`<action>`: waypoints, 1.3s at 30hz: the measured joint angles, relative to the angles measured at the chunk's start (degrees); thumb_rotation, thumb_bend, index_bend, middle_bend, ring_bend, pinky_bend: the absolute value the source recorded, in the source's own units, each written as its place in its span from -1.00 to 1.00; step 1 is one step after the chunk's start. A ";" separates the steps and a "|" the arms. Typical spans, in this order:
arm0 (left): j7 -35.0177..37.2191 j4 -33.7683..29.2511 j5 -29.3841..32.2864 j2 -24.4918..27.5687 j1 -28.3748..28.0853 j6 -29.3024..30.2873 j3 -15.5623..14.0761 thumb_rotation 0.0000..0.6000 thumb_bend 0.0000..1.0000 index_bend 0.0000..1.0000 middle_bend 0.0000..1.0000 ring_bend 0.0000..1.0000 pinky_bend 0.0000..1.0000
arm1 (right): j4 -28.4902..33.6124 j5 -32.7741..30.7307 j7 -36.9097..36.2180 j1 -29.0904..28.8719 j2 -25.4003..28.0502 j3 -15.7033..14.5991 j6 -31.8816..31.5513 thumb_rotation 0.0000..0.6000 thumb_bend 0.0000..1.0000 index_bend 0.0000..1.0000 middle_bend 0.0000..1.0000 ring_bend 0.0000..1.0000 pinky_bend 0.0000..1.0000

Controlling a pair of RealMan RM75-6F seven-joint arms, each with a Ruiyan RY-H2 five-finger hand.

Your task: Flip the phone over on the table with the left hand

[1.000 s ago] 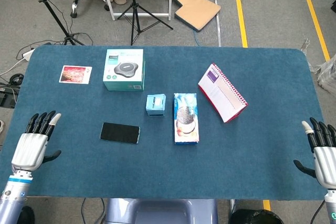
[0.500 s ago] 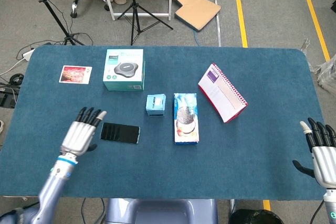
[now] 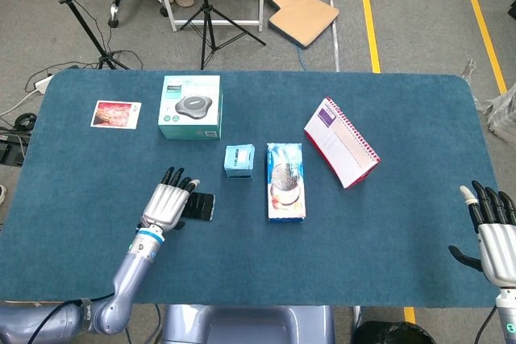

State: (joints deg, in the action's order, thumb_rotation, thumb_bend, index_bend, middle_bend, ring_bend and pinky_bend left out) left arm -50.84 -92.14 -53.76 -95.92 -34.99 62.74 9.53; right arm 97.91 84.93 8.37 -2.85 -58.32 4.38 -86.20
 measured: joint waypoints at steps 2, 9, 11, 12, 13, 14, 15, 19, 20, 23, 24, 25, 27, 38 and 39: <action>-0.21 0.53 0.66 -0.68 -0.67 -0.15 -0.09 1.00 -0.73 -0.64 -0.63 -1.00 -1.00 | -0.01 -0.10 0.01 0.00 -0.01 -0.01 0.04 1.00 -1.00 -1.00 -1.00 -1.00 -1.00; -2.02 2.76 3.37 -3.23 -2.86 -0.34 -0.51 1.00 -0.64 -0.64 -0.64 -1.00 -1.00 | -0.27 -0.54 -0.31 -0.08 0.00 0.05 0.37 1.00 -1.00 -1.00 -1.00 -1.00 -1.00; -2.08 3.44 3.76 -3.87 -3.37 -0.34 -0.64 1.00 -0.62 -0.64 -0.64 -1.00 -1.00 | -0.29 -0.59 -0.40 -0.09 0.01 0.05 0.42 1.00 -1.00 -1.00 -1.00 -1.00 -1.00; -2.07 3.72 3.96 -4.14 -3.57 -0.35 -0.68 1.00 -0.61 -0.64 -0.64 -1.00 -1.00 | -0.31 -0.62 -0.45 -0.10 0.02 0.06 0.45 1.00 -1.00 -1.00 -1.00 -1.00 -1.00; -2.07 3.97 4.17 -4.37 -3.76 -0.36 -0.70 1.00 -0.58 -0.63 -0.63 -1.00 -1.00 | -0.33 -0.65 -0.50 -0.10 0.02 0.06 0.47 1.00 -1.00 -1.00 -1.00 -1.00 -1.00; -2.08 4.26 4.45 -4.63 -4.00 -0.36 -0.73 1.00 -0.57 -0.63 -0.63 -1.00 -1.00 | -0.36 -0.71 -0.55 -0.11 0.04 0.07 0.50 1.00 -1.00 -1.00 -1.00 -1.00 -1.00; -2.13 4.46 4.60 -4.78 -4.16 -0.34 -0.75 1.00 -0.56 -0.62 -0.63 -1.00 -1.00 | -0.37 -0.73 -0.57 -0.11 0.04 0.08 0.51 1.00 -1.00 -1.00 -1.00 -1.00 -1.00; -2.69 5.12 5.40 -5.30 -4.78 -0.07 -0.88 1.00 -0.51 -0.61 -0.63 -1.00 -1.00 | -0.46 -0.88 -0.74 -0.15 0.07 0.13 0.60 1.00 -1.00 -1.00 -1.00 -1.00 -1.00; -2.77 5.28 5.74 -5.43 -4.99 -0.06 -0.90 1.00 -0.51 -0.62 -0.63 -1.00 -1.00 | -0.48 -0.93 -0.76 -0.15 0.08 0.13 0.63 1.00 -1.00 -1.00 -1.00 -1.00 -1.00; -2.87 5.61 6.66 -5.68 -5.48 -0.29 -1.01 1.00 -0.51 -0.61 -0.63 -1.00 -1.00 | -0.52 -1.03 -0.81 -0.20 0.10 0.13 0.77 1.00 -1.00 -1.00 -1.00 -1.00 -1.00; -2.85 5.70 6.99 -5.76 -5.63 -0.43 -1.04 1.00 -0.51 -0.61 -0.63 -1.00 -1.00 | -0.50 -1.04 -0.79 -0.21 0.10 0.12 0.80 1.00 -1.00 -1.00 -1.00 -1.00 -1.00; -2.88 5.87 7.24 -5.89 -5.83 -0.52 -1.10 1.00 -0.51 -0.61 -0.63 -1.00 -1.00 | -0.46 -1.07 -0.78 -0.21 0.11 0.11 0.82 1.00 -1.00 -1.00 -1.00 -1.00 -1.00; -3.05 6.40 7.43 -6.35 -6.26 -0.53 -1.33 1.00 -0.51 -0.61 -0.63 -1.00 -1.00 | -0.43 -1.14 -0.77 -0.22 0.13 0.10 0.88 1.00 -1.00 -1.00 -1.00 -1.00 -1.00; -4.73 8.03 8.55 -8.66 -7.54 0.81 -2.56 1.00 -0.39 -0.44 -0.46 -1.00 -1.00 | -0.49 -1.25 -1.27 -0.25 0.25 0.10 0.97 1.00 -1.00 -1.00 -1.00 -1.00 -1.00; -4.57 8.18 8.33 -8.81 -7.55 0.98 -2.63 1.00 -0.38 -0.42 -0.44 -1.00 -1.00 | -0.50 -1.25 -1.29 -0.24 0.25 0.10 0.97 1.00 -1.00 -1.00 -1.00 -1.00 -1.00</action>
State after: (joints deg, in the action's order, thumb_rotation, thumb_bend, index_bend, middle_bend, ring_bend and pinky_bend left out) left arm -55.41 -83.96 -45.43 -104.73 -42.54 63.72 6.89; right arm 97.41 83.68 7.09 -3.09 -58.06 4.48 -85.22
